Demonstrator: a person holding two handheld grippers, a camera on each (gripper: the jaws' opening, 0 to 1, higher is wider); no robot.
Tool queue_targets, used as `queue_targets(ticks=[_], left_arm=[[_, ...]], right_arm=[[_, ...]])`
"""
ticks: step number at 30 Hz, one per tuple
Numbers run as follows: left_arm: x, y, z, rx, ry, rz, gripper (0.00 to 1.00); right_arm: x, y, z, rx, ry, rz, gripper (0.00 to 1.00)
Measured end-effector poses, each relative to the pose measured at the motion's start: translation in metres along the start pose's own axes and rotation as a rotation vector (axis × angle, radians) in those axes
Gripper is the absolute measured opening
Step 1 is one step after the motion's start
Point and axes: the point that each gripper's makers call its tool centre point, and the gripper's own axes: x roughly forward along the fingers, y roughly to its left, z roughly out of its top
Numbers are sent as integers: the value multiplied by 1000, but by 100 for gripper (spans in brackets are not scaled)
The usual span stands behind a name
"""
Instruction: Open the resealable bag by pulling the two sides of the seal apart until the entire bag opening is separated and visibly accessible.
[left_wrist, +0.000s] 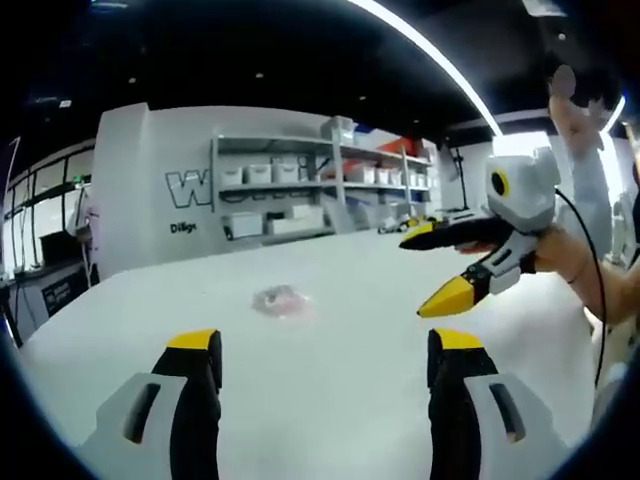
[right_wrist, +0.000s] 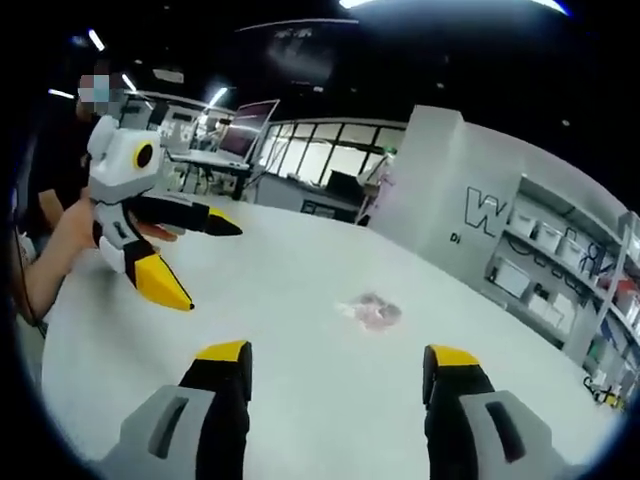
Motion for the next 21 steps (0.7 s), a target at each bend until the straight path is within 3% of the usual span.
queue_targets(ticks=[8, 21], left_arm=[[9, -3, -5, 19, 19, -16, 84], [19, -12, -1, 34, 29, -47, 82]], right_arm=[[8, -2, 1, -47, 2, 23, 68], [20, -6, -1, -54, 21, 42, 64]])
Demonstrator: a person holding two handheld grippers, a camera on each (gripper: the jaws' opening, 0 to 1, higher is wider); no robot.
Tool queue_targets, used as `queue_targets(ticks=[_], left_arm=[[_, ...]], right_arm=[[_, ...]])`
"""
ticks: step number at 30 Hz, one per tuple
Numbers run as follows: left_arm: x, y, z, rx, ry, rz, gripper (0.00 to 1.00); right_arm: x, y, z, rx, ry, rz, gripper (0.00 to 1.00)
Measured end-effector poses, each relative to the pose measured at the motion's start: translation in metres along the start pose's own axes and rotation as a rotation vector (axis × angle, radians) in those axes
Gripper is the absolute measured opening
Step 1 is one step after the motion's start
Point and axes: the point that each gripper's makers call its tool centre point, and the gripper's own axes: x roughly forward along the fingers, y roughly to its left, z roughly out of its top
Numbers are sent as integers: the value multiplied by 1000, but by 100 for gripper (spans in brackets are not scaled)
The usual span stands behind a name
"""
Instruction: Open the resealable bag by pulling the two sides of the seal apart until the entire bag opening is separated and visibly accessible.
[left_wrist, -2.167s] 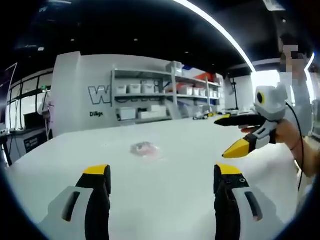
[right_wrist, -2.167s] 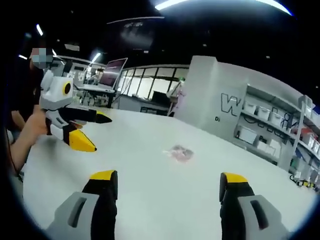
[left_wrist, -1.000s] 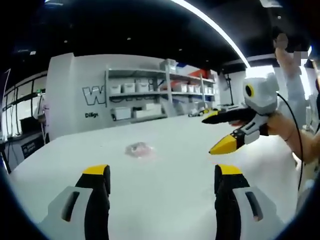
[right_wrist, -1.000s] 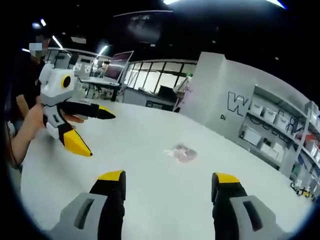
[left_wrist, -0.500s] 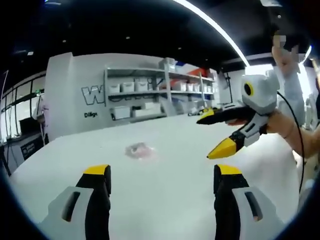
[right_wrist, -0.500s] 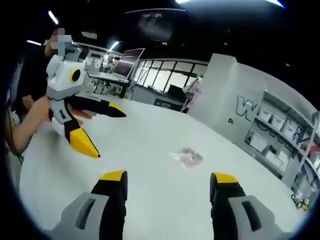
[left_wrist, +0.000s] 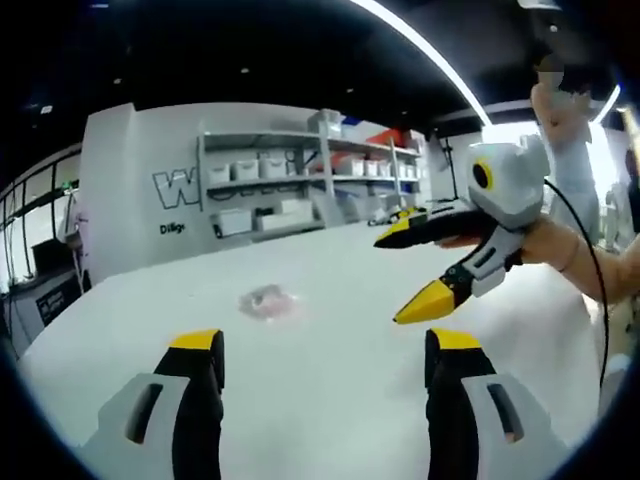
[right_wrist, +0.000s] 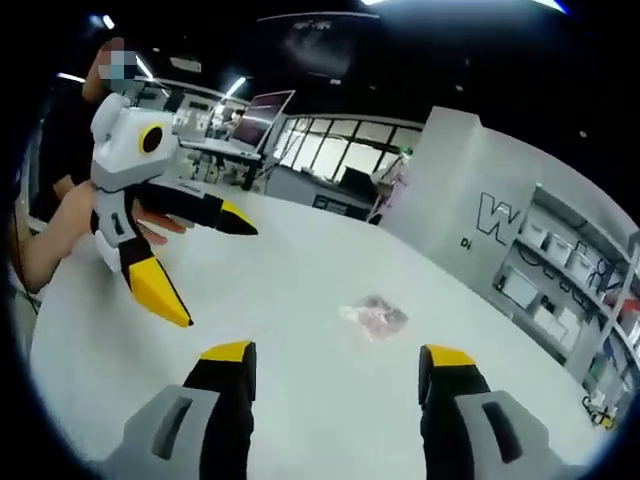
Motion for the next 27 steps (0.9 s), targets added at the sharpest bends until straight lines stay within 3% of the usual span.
queue_targets(ticks=[27], left_arm=[[3, -4, 12, 57, 1, -6, 82]], right_arm=[[4, 2, 6, -21, 21, 16, 62]])
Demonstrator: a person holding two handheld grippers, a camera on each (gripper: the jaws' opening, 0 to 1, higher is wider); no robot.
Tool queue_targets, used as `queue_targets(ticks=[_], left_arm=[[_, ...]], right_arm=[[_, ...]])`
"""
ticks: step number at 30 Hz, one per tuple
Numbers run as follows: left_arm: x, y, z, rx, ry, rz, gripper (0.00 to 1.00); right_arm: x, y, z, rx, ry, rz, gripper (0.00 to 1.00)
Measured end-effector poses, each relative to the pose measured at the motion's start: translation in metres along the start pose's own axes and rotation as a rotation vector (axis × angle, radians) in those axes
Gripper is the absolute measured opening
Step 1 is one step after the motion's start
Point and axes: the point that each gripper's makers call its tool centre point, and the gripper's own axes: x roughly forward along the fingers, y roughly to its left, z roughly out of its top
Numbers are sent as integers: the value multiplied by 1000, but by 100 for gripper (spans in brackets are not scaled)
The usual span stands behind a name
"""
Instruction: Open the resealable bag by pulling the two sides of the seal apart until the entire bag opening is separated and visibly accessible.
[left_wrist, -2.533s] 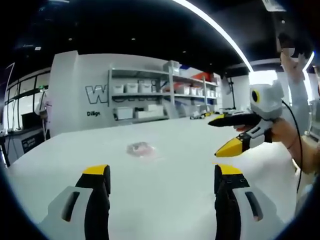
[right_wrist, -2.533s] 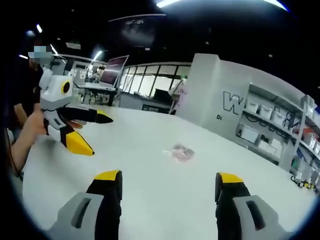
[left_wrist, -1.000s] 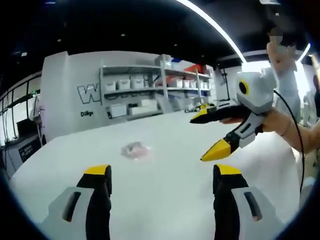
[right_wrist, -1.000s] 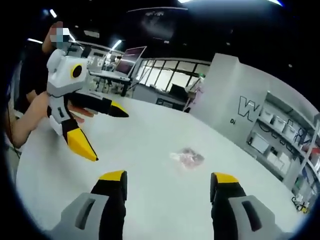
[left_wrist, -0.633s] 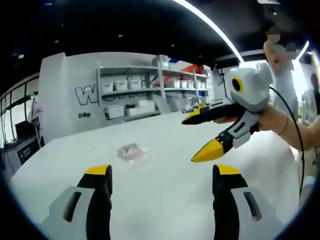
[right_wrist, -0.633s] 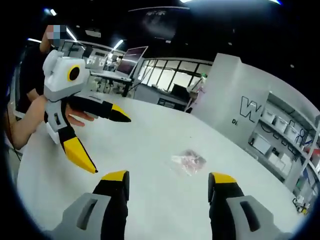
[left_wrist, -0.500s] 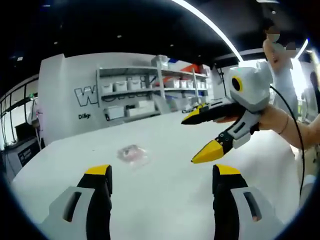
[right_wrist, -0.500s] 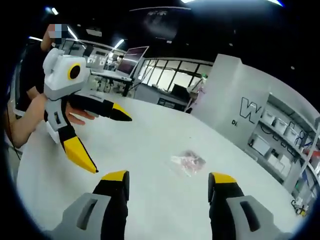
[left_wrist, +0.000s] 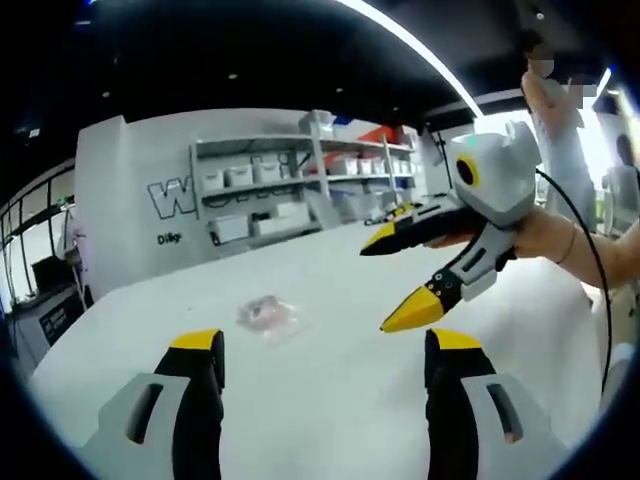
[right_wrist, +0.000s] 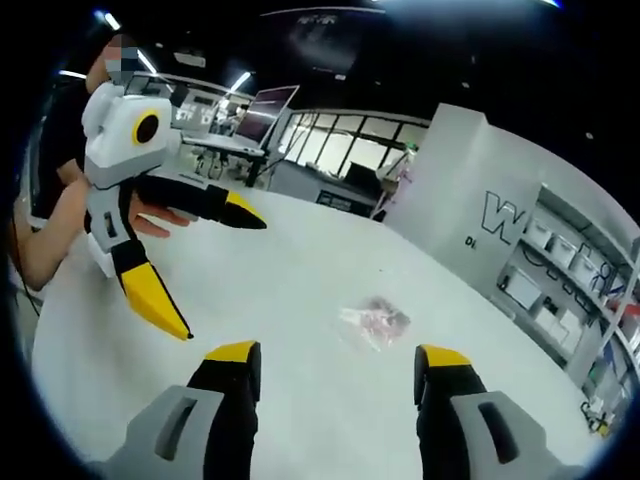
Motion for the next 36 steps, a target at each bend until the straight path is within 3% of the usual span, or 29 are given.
queue_targets(ticks=[9, 23, 29, 36], left_arm=[[4, -1, -1, 2, 8, -3, 81], [9, -1, -8, 33, 26, 8, 81], [14, 21, -5, 30, 26, 8, 81], [10, 15, -5, 29, 25, 11, 81]], right_arm=[[6, -4, -1, -33, 9, -11, 64], [15, -8, -5, -42, 11, 6, 51], [19, -7, -8, -46, 20, 16, 50], [23, -7, -4, -68, 18, 18, 48]])
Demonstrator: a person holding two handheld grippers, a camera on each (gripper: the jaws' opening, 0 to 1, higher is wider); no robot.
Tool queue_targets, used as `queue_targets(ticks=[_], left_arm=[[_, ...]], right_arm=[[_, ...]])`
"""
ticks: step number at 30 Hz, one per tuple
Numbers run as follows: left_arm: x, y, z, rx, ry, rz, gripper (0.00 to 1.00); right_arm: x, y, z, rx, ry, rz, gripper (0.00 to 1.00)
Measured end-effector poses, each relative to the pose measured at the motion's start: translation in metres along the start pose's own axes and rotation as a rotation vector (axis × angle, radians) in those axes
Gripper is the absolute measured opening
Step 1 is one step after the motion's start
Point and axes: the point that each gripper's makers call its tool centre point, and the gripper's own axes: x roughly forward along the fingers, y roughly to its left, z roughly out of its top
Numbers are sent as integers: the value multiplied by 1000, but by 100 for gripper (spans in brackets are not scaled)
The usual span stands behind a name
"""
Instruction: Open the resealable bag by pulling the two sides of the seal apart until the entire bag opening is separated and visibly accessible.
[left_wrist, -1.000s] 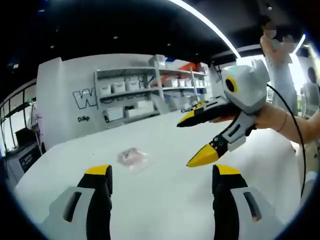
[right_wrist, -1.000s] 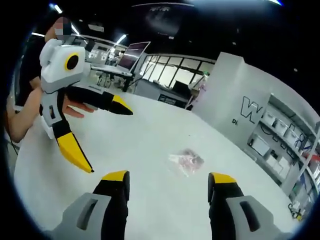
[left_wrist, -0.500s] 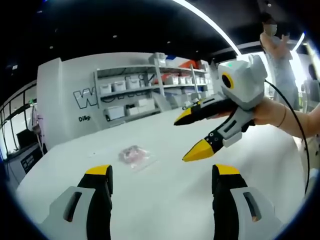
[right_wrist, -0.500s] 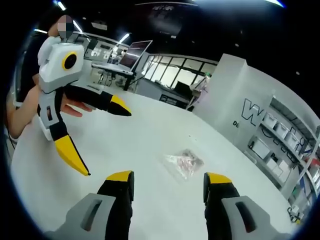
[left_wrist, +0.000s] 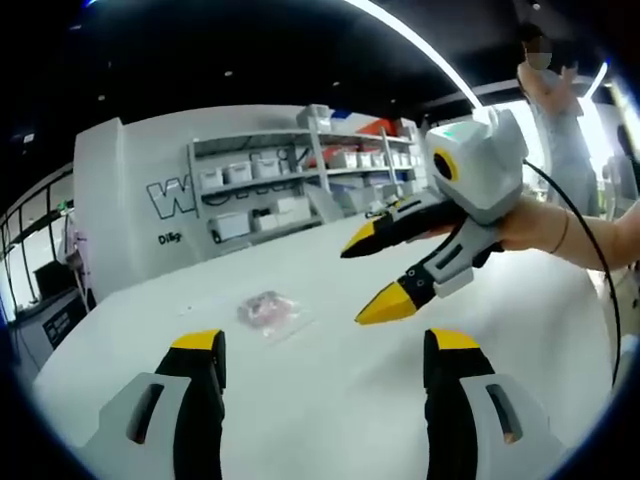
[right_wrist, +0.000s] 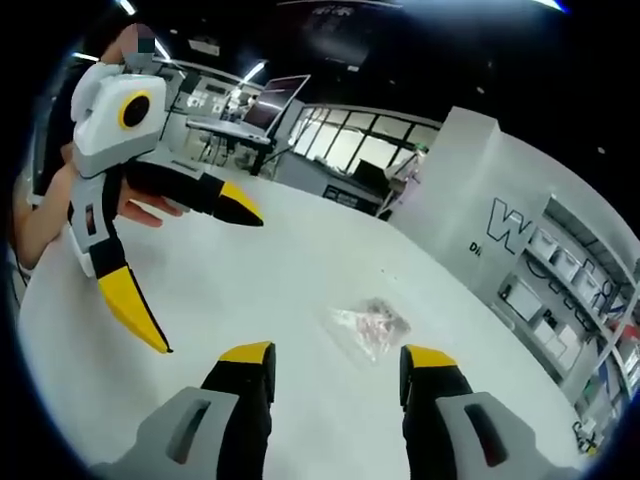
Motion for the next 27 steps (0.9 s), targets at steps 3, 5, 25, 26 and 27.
queue_targets(ticks=[3, 5, 25, 26, 27], left_arm=[[0, 1, 0, -3, 1, -1, 81], [1, 3, -1, -5, 3, -1, 80], [-4, -18, -3, -17, -2, -3, 80], [-4, -17, -3, -18, -3, -3, 80], [-4, -17, -3, -18, -3, -4, 80]], right_arm=[[1, 1, 1, -3, -2, 5, 48], [2, 1, 2, -5, -1, 5, 48], [6, -14, 0, -25, 28, -18, 46], [7, -15, 0, -32, 31, -25, 48], [7, -16, 0, -36, 31, -27, 47]])
